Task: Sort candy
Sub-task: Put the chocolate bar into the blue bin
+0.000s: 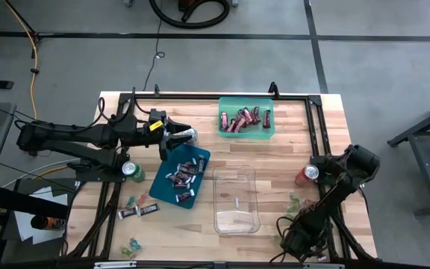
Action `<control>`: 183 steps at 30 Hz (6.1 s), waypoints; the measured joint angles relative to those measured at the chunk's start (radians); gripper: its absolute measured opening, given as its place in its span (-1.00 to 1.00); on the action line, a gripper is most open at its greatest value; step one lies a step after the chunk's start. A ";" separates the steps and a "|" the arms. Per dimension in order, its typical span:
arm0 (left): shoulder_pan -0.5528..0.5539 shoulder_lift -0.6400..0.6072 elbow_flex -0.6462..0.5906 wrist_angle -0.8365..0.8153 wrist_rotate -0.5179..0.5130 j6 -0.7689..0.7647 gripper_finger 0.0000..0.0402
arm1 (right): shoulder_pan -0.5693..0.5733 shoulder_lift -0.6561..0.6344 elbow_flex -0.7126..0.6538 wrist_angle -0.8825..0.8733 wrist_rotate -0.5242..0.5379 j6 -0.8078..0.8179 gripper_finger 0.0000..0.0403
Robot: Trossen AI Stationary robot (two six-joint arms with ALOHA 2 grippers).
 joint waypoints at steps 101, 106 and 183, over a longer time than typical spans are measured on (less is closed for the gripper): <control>0.000 -0.033 0.000 0.061 -0.153 -0.016 -0.01 | -0.897 0.281 0.735 0.331 0.772 -1.721 -0.60; 0.000 -0.033 0.000 0.061 -0.153 -0.016 -0.01 | -0.898 0.281 0.735 0.328 0.792 -1.682 -0.28; 0.000 -0.033 0.000 0.040 -0.153 -0.167 -0.01 | -0.517 -0.679 0.070 -0.077 0.738 -0.927 -0.32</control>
